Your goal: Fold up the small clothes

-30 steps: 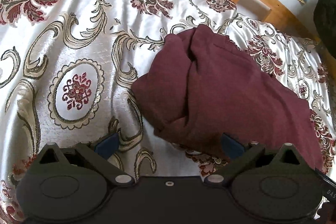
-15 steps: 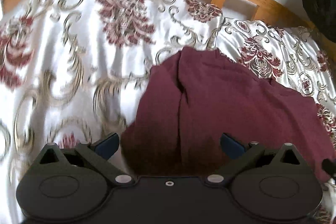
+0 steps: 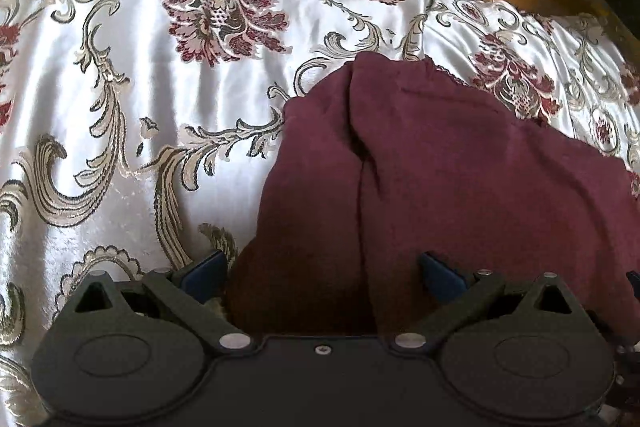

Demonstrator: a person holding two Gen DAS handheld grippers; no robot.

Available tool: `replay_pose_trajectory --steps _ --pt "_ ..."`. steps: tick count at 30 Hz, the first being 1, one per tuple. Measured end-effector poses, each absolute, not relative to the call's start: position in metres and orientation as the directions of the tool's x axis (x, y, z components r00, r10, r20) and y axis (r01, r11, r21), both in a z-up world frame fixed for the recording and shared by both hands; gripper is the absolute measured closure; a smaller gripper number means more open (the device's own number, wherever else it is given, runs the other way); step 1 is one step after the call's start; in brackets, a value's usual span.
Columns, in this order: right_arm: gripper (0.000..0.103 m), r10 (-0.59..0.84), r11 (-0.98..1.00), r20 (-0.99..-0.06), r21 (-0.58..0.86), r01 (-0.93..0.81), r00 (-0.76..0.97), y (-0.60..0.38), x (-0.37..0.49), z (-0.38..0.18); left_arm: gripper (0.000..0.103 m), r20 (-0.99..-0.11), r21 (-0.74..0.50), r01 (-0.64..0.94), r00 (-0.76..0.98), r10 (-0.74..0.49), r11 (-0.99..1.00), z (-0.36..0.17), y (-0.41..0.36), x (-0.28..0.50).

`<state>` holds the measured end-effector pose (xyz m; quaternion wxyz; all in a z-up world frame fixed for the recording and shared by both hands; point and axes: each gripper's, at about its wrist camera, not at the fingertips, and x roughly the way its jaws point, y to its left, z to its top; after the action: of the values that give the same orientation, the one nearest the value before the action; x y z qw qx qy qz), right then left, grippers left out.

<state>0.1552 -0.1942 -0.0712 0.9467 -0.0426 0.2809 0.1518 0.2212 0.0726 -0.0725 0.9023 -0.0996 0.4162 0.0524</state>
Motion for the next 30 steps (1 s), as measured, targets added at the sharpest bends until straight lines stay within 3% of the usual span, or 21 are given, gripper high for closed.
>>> replay_pose_trajectory --steps 30 --pt "0.001 0.249 0.95 -0.539 -0.023 -0.31 0.805 -0.1906 0.1522 -0.075 0.001 -0.763 -0.097 -0.137 0.646 0.015 0.986 -0.0721 0.0712 0.2265"
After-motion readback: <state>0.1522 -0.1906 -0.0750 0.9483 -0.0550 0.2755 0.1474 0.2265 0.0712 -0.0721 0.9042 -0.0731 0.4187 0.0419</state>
